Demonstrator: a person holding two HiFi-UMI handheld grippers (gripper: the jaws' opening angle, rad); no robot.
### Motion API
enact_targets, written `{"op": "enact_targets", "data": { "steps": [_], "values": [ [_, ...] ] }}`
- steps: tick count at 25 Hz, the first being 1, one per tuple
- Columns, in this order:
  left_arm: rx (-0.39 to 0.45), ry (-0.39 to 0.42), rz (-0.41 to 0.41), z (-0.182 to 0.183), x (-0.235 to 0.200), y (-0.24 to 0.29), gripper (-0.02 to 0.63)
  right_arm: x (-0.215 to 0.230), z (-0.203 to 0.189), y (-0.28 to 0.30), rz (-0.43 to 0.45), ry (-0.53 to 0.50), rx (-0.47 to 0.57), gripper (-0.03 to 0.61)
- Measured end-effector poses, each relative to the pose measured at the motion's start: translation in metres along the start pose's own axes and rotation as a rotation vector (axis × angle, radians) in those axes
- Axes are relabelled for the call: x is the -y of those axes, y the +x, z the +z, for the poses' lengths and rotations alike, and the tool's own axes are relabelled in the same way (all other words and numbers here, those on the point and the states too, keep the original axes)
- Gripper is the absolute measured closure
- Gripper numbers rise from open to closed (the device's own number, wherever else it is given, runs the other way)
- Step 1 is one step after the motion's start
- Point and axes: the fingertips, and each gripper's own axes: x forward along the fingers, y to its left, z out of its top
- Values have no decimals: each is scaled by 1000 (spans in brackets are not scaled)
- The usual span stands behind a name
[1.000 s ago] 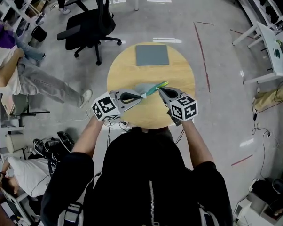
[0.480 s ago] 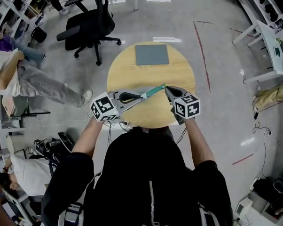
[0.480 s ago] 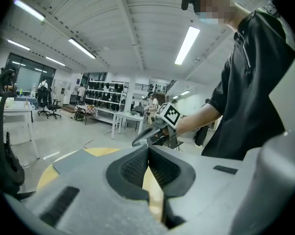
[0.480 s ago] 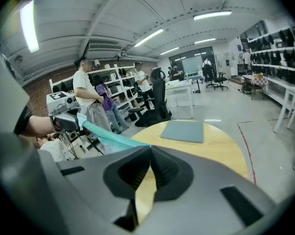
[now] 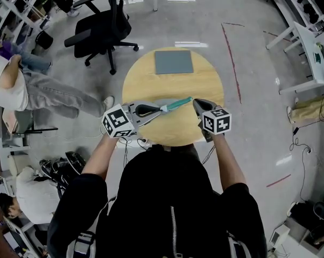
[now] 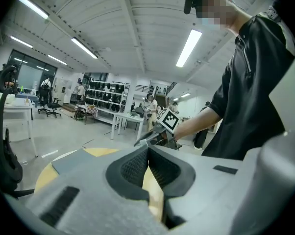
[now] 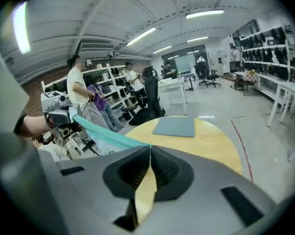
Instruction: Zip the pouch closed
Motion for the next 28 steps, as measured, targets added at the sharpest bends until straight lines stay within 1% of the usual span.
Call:
{"op": "enact_targets", "data": {
  "steps": [3, 7, 11, 14, 17, 20, 25, 28],
  "values": [
    [-6, 7, -4, 1, -1, 3, 610, 2, -3, 2, -14, 13, -7, 566],
    [-4, 8, 8, 2, -5, 6, 609, 4, -4, 0, 0, 58, 23, 561],
    [-15, 16, 37, 2, -13, 8, 607, 7, -4, -1, -7, 66, 38, 550],
    [-29, 29, 35, 4, -14, 10, 608, 5, 1, -3, -5, 78, 59, 543],
    [-37, 41, 40, 6, -15, 9, 607, -1, 11, -6, 2, 62, 85, 551],
    [-39, 43, 52, 7, -17, 6, 607, -5, 25, -13, -17, 32, 135, 575],
    [-32, 53, 66, 14, -19, -1, 607, -12, 56, -29, -56, -6, 254, 575],
    [-28, 67, 71, 17, -19, -3, 607, -15, 68, -37, -84, -22, 309, 577]
  ]
}}
